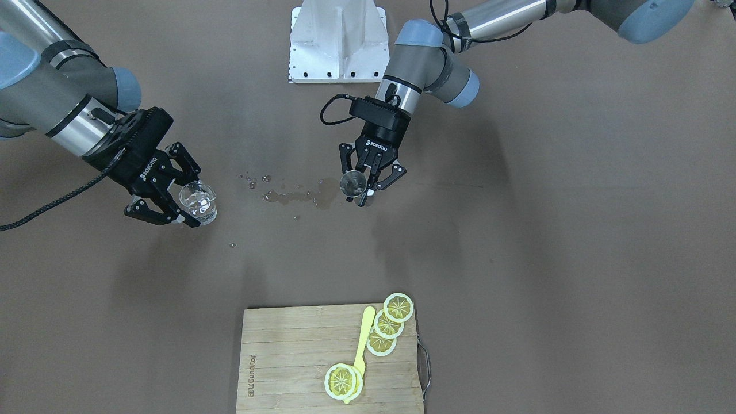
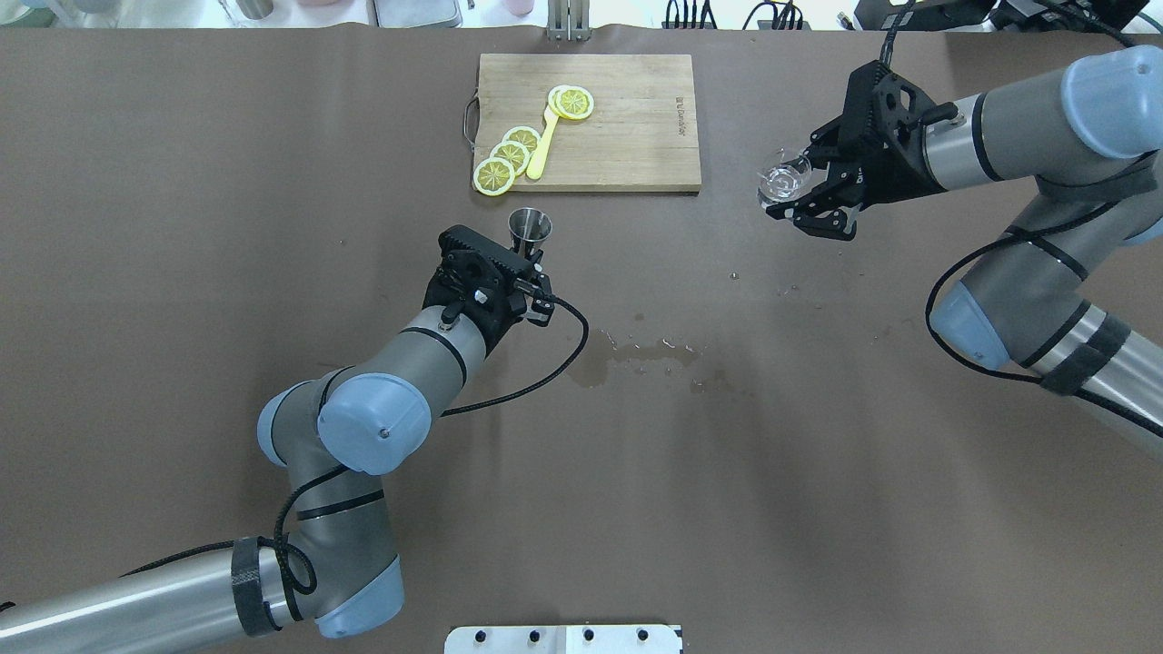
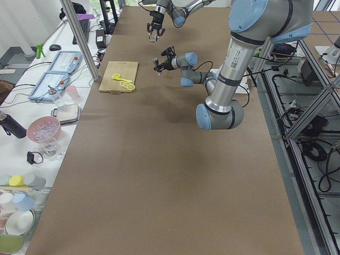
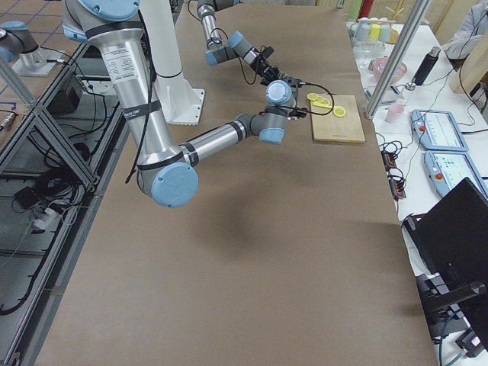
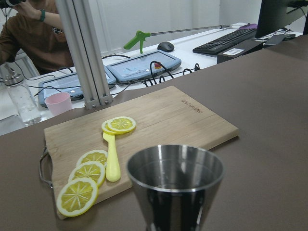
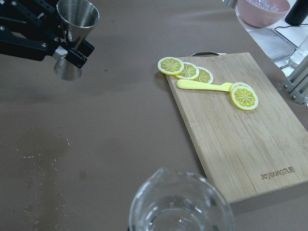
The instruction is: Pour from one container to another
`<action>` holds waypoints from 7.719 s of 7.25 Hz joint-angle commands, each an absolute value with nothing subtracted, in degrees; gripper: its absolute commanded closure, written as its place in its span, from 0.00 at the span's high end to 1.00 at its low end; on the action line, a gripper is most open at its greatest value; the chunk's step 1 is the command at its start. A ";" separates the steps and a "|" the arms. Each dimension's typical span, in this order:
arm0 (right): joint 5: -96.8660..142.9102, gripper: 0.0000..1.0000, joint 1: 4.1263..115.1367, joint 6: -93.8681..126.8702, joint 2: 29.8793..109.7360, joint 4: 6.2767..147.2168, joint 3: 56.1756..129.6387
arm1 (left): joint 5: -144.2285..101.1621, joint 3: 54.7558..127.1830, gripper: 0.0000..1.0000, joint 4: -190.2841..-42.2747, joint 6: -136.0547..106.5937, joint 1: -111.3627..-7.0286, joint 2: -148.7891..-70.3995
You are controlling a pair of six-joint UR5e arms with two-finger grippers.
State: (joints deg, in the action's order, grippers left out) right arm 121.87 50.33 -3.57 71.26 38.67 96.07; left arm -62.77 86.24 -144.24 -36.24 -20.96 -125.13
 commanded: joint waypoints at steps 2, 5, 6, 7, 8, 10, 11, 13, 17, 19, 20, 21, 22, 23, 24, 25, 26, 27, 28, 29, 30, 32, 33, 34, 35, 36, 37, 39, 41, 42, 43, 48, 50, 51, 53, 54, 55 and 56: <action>119.80 0.00 48.60 -7.71 71.63 51.72 103.42 | -68.19 86.57 0.00 -148.96 -32.36 -21.53 -125.77; 118.84 0.00 47.12 -15.10 70.93 66.84 110.19 | -74.59 85.17 0.00 -151.43 -30.77 -21.36 -126.21; 117.26 0.00 45.80 -15.55 70.32 70.10 111.69 | -76.62 84.47 0.00 -154.13 -28.33 -21.18 -126.82; 116.29 0.00 44.75 -15.56 69.79 71.70 111.97 | -78.21 82.46 0.00 -159.64 -26.04 -20.83 -127.96; 115.58 0.00 44.48 -15.64 68.83 73.55 112.15 | -78.92 80.79 0.00 -164.13 -25.67 -20.57 -127.97; 113.48 0.00 43.51 -15.64 68.21 75.05 112.15 | -78.84 79.37 0.00 -168.80 -20.69 -18.57 -128.06; 112.25 0.00 42.81 -15.64 67.77 76.10 112.24 | -78.75 78.50 0.00 -171.19 -19.35 -17.59 -127.71; 108.74 0.00 41.32 -17.13 67.32 79.53 113.55 | -78.84 78.49 0.00 -171.47 -19.07 -17.49 -127.62; 100.20 0.00 37.36 -18.89 66.72 82.70 114.52 | -78.75 80.42 0.00 -171.56 -19.07 -16.96 -126.92; 101.16 0.00 37.71 -18.73 65.83 82.62 115.83 | -78.84 80.33 0.00 -171.56 -19.07 -16.96 -126.65; 101.16 0.00 37.71 -18.46 65.92 82.36 116.80 | -78.66 80.07 0.00 -171.48 -19.07 -16.96 -126.74; 101.42 0.00 37.53 -18.28 65.92 82.01 117.50 | -78.40 80.07 0.00 -171.47 -19.07 -16.96 -126.74; 102.73 0.00 37.44 -18.11 65.83 82.18 118.29 | -78.31 79.63 0.00 -171.47 -18.99 -16.96 -126.74; 103.35 0.00 37.35 -18.11 65.66 83.13 119.26 | -78.31 79.54 0.00 -171.39 -17.85 -17.14 -126.83; 103.45 0.00 37.09 -18.11 65.57 85.84 120.83 | -78.31 79.37 0.00 -171.30 -16.45 -17.23 -126.83; 103.88 0.00 36.83 -18.11 65.57 87.78 121.89 | -78.22 78.84 0.00 -171.30 -16.44 -17.49 -126.91; 105.28 0.00 36.65 -18.11 65.57 89.11 122.25 | -78.22 78.84 0.00 -171.39 -16.44 -17.66 -126.91; 105.90 0.00 36.65 -18.19 64.44 91.21 122.26 | -78.22 78.84 0.00 -171.39 -16.44 -17.67 -126.91; 105.91 0.00 36.48 -18.19 64.16 91.58 122.26 | -78.22 78.84 0.00 -171.39 -16.44 -17.67 -126.91; 106.17 0.00 36.39 -18.28 64.25 91.58 122.17 | -78.22 78.84 0.00 -171.39 -16.44 -17.75 -126.91; 106.69 0.00 36.47 -18.63 64.42 91.58 122.17 | -78.31 78.92 0.00 -171.47 -16.44 -17.67 -126.91; 107.31 0.00 35.95 -18.81 63.03 92.89 121.64 | -78.22 78.93 0.00 -171.47 -16.35 -17.67 -126.91; 107.40 0.00 35.51 -18.81 62.41 94.03 121.81 | -78.22 78.93 0.00 -171.47 -16.35 -17.67 -127.00; 107.49 0.00 35.42 -18.81 62.49 94.65 121.99 | -78.22 78.93 0.00 -171.39 -16.26 -17.67 -127.00; 108.19 0.00 35.33 -18.81 62.23 96.14 122.17 | -78.22 78.93 0.00 -171.39 -16.17 -17.67 -127.09; 109.59 0.00 35.16 -18.90 62.23 96.85 122.17 | -78.22 78.93 0.00 -171.30 -16.17 -17.67 -127.09; 110.21 0.00 35.16 -18.98 62.23 96.94 122.08 | -78.22 78.93 0.00 -171.39 -16.17 -17.67 -127.00; 113.28 0.00 35.59 -19.86 62.14 96.94 121.82 | -78.22 78.84 0.00 -171.21 -16.17 -17.67 -127.18; 114.95 0.00 37.00 -23.88 61.18 98.51 121.12 | -78.22 78.93 0.00 -171.21 -16.17 -17.67 -127.18; 115.31 0.00 37.35 -25.30 61.08 99.05 120.94 | -78.22 79.01 0.00 -171.30 -16.26 -17.67 -127.09; 114.88 0.00 37.35 -25.31 60.74 99.14 120.42 | -78.22 79.19 0.00 -171.39 -16.26 -17.67 -127.00; 113.29 0.00 39.37 -25.31 56.16 104.24 117.51 | -78.22 79.19 0.00 -171.30 -16.17 -17.67 -127.00; 112.42 0.00 39.55 -25.31 54.68 108.79 117.68 | -78.22 79.19 0.00 -171.30 -16.17 -17.67 -127.00; 112.41 0.00 39.55 -25.31 54.49 109.68 117.86 | -78.22 79.19 0.00 -171.30 -16.17 -17.75 -127.00; 112.50 0.00 39.20 -25.40 53.44 111.79 117.77 | -78.14 79.19 0.00 -171.30 -16.17 -17.84 -127.00; 112.41 0.00 38.76 -25.40 52.92 112.93 117.77 | -78.13 79.10 0.00 -171.30 -15.82 -18.19 -127.00; 112.24 0.00 38.41 -25.40 52.56 113.55 117.77 | -78.13 78.93 0.00 -171.21 -15.73 -18.80 -126.91; 112.06 0.00 38.23 -25.40 51.95 114.34 117.69 | -78.13 78.84 0.00 -171.21 -15.73 -19.07 -126.91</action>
State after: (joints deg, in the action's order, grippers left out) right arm 112.27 38.56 -25.40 52.65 113.31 117.76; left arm -78.14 78.98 -171.25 -15.80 -18.61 -126.94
